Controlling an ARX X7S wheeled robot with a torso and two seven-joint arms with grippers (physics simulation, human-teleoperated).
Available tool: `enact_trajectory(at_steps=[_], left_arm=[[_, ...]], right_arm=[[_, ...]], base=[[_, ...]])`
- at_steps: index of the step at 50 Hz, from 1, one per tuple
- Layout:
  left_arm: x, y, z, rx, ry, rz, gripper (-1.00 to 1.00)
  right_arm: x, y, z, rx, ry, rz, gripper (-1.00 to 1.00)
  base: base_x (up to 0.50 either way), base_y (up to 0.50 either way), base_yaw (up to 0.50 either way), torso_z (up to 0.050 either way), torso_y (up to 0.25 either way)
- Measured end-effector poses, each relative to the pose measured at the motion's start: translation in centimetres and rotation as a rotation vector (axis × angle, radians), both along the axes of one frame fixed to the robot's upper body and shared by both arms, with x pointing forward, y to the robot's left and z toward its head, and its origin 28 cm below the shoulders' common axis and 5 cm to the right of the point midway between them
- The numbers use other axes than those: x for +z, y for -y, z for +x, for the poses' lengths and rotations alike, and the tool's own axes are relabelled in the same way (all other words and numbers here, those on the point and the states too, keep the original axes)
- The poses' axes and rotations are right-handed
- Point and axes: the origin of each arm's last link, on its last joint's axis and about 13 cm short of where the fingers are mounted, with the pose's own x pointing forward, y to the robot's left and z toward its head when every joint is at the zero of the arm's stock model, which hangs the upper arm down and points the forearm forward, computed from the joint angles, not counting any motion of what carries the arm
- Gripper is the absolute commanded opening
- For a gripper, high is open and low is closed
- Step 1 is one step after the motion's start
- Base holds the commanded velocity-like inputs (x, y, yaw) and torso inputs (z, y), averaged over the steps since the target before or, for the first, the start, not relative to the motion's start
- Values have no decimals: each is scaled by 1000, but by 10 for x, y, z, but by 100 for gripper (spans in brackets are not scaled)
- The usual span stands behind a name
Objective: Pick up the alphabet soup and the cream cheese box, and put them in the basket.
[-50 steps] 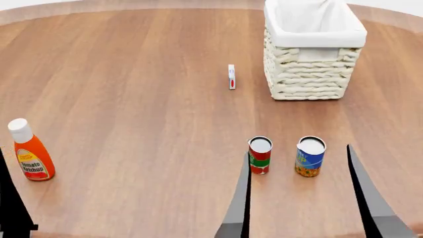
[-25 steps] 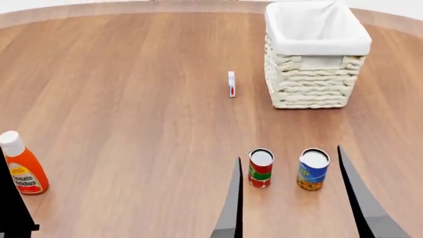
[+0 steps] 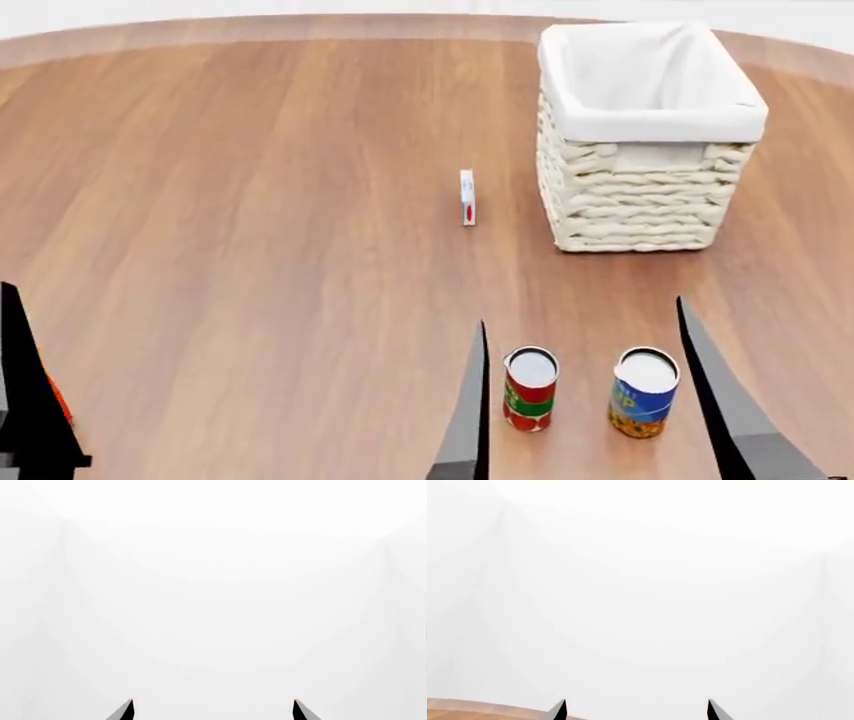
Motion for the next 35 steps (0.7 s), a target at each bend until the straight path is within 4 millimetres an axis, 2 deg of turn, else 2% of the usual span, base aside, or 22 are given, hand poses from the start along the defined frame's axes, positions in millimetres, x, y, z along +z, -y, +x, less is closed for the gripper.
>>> enact_trajectory(at_steps=[35], left_arm=[[-1, 1, -1, -13, -9, 7, 100]], right_arm=[[3, 1, 1, 8, -10, 21, 100]], base=[[213, 0, 0, 0, 0]])
